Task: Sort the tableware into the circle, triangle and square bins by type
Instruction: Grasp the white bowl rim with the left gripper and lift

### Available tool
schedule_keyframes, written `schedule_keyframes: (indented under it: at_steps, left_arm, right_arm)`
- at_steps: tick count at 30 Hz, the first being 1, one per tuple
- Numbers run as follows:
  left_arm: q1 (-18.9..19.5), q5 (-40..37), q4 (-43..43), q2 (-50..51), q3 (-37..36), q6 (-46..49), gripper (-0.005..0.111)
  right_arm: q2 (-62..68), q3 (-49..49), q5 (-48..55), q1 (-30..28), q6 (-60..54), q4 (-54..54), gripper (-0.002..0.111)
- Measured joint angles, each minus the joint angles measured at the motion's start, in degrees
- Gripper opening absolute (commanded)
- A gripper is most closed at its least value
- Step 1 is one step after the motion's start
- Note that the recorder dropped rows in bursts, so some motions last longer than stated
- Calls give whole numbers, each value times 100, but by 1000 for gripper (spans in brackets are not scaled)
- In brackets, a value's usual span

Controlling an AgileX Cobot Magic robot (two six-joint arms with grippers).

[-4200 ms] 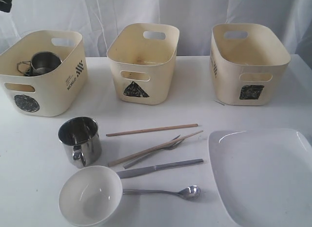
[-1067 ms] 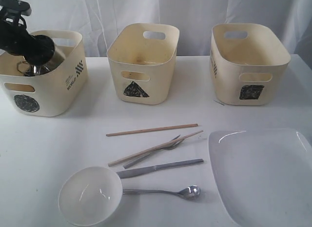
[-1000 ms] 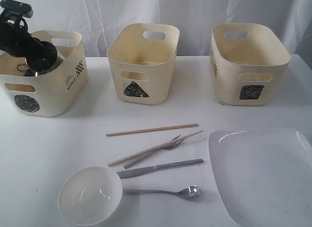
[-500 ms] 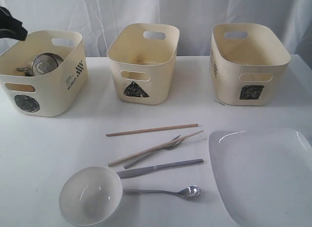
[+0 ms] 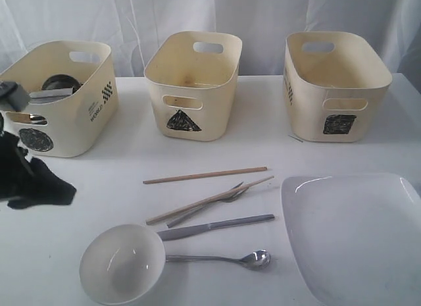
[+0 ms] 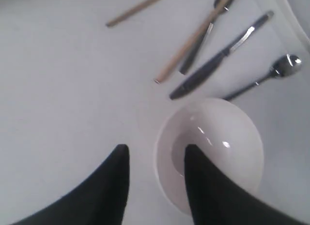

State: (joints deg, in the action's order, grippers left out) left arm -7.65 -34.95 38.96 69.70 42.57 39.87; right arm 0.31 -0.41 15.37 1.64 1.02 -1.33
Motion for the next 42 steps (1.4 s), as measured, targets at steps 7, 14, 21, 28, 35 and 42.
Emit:
schedule_keyframes:
  at_steps: [7, 14, 21, 28, 35, 42]
  left_arm:
    - [-528, 456, 203, -3, -433, 92, 57]
    - [-708, 585, 253, 291, -438, 307, 57]
    - [-765, 683, 277, 662, -438, 490, 57]
    - [-765, 897, 315, 1119, -438, 692, 57]
    - [-765, 909, 804, 1527, -447, 1235, 57]
    - [-765, 921, 976, 1905, -447, 1522, 56]
  right_arm:
    - [0, 0, 0, 0, 0, 0, 0]
    - [0, 0, 0, 0, 0, 0, 0]
    - [0, 0, 0, 0, 11, 0, 0]
    - [0, 0, 0, 0, 11, 0, 0]
    - [0, 0, 0, 0, 50, 0, 0]
    - [0, 0, 0, 0, 111, 0, 0]
